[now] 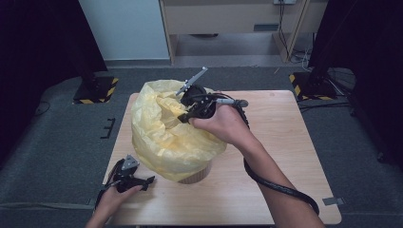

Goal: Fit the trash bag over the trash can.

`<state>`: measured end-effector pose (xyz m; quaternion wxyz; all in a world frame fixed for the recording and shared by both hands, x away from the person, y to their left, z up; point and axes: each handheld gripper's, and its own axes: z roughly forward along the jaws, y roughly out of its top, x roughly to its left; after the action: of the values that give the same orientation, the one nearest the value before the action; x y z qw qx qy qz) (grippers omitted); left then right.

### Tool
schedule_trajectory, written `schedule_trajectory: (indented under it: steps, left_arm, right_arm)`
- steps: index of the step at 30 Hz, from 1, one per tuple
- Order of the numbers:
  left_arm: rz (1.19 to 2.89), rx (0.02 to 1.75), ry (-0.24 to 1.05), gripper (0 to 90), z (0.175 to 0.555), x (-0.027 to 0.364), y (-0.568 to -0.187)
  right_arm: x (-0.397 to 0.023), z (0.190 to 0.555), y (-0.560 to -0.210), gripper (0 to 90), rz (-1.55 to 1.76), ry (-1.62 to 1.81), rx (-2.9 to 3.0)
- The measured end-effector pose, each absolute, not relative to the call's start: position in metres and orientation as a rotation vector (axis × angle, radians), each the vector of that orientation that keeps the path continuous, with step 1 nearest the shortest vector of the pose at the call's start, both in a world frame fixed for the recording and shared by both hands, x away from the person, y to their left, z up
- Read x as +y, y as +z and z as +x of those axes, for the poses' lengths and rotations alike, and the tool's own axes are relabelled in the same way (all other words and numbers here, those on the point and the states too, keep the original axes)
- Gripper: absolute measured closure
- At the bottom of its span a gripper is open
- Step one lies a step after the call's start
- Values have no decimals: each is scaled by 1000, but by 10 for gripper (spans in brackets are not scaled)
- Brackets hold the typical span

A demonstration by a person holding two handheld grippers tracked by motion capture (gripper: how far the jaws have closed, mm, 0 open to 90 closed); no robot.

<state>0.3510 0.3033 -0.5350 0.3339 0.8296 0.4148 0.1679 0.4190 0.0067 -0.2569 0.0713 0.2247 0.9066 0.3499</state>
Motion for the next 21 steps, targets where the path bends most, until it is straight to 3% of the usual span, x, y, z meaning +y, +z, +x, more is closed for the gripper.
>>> schedule_trajectory:
  steps: [21]
  left_arm:
    - [2165, 1084, 438, 0, 351, 303, -535]
  right_arm:
    - [22, 429, -261, 841, 676, 908, 2699]
